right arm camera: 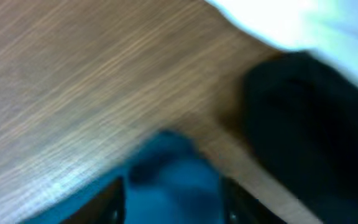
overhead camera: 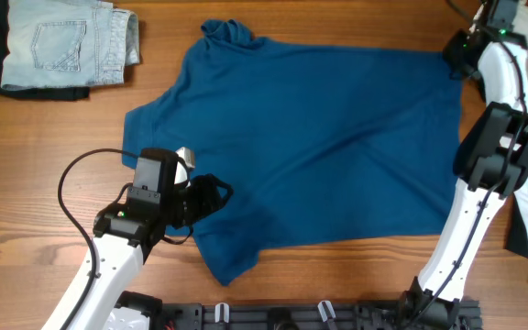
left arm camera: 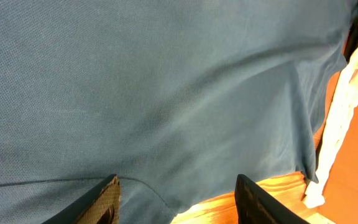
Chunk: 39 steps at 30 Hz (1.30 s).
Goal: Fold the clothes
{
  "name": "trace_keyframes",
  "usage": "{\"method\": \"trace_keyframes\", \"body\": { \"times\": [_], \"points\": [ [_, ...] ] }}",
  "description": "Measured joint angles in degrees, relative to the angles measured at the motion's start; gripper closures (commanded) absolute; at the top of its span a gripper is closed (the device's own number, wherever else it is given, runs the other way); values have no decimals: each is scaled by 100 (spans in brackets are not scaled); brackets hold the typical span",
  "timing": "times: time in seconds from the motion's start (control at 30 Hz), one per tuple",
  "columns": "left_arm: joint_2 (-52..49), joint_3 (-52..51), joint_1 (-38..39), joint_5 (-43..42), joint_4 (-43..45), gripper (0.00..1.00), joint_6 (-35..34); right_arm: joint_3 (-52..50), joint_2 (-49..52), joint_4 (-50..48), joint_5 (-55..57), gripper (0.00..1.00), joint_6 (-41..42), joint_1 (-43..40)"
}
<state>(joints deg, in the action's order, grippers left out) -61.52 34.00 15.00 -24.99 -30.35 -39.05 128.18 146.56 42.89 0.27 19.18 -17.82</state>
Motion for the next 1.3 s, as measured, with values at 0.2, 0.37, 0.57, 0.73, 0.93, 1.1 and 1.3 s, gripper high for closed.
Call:
{"method": "trace_keyframes", "body": {
  "times": [0.2, 0.37, 0.57, 0.73, 0.93, 1.1, 1.3],
  "points": [
    [0, 0, 0, 0, 0, 41, 2, 732, -503, 1073, 175, 23, 184, -66],
    [0, 0, 0, -2, 0, 40, 2, 807, -1676, 2013, 170, 23, 225, -59],
    [-2, 0, 0, 0, 26, 40, 26, 1086, -3005, 4194, -20, 56, 114, -52],
    [-4, 0, 0, 4, 98, 42, 129, 483, -3038, 4671, -68, 76, -149, 44],
    [-4, 0, 0, 24, 131, 41, 155, -1174, -2791, 4002, -96, 96, -223, 153],
    [-4, 0, 0, 24, 127, 40, 186, -2559, -2780, 2883, -68, 96, 44, 155],
    [-4, 0, 0, 24, 127, 38, 195, -3665, -2774, 1687, 153, 95, 332, 98]
  ]
}}
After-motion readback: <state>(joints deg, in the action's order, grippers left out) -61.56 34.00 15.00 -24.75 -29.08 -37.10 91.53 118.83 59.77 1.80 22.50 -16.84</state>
